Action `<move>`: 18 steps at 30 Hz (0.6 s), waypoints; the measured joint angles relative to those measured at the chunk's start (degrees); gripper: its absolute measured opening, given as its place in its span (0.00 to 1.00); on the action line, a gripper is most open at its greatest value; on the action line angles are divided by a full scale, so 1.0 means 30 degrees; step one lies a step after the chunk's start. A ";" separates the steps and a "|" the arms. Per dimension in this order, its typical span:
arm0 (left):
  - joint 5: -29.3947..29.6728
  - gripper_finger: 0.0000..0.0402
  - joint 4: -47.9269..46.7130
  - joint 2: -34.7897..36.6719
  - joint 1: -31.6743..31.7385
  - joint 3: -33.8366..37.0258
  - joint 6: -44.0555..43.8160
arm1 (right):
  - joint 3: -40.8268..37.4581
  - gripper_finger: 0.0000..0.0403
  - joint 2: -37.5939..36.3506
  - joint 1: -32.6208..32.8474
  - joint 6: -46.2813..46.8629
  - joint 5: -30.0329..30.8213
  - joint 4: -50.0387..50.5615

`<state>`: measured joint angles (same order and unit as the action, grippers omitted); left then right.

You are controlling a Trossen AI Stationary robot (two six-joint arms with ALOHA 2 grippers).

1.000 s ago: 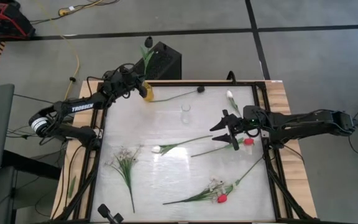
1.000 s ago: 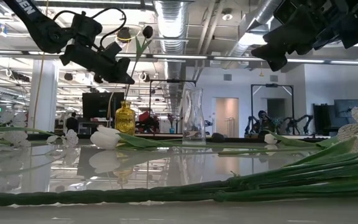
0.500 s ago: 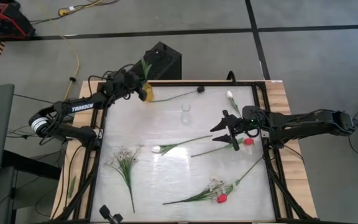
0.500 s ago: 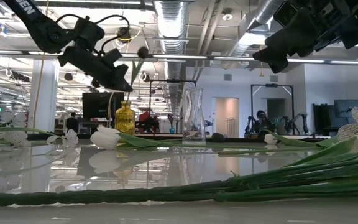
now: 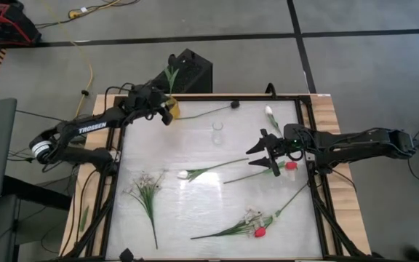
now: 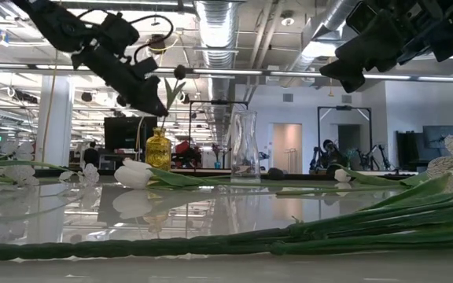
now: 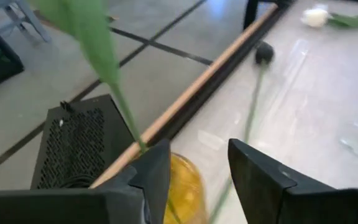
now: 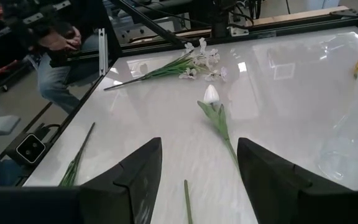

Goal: Sort flowers into vase by color
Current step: Put the top red flower into the yellow flower vase

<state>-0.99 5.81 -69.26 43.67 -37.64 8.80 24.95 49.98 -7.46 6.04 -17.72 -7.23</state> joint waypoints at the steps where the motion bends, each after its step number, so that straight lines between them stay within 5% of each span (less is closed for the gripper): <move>1: 0.0229 0.39 -0.0551 0.0249 -0.0298 -0.0155 -0.0017 | 0.0000 0.58 0.0000 0.0000 0.0000 0.0000 -0.0027; 8: 0.1596 0.42 -0.3607 0.2020 -0.3088 -0.0827 -0.1031 | 0.0000 0.58 0.0000 0.0000 0.0000 0.0000 -0.0272; 18: 0.1561 0.42 -0.3829 0.2329 -0.8330 -0.0842 -0.2982 | 0.0000 0.58 0.0000 0.0034 0.0173 -0.0034 -0.0340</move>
<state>3.69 -5.68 -62.27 18.68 -40.16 -0.15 24.95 49.98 -7.36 6.56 -17.82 -8.25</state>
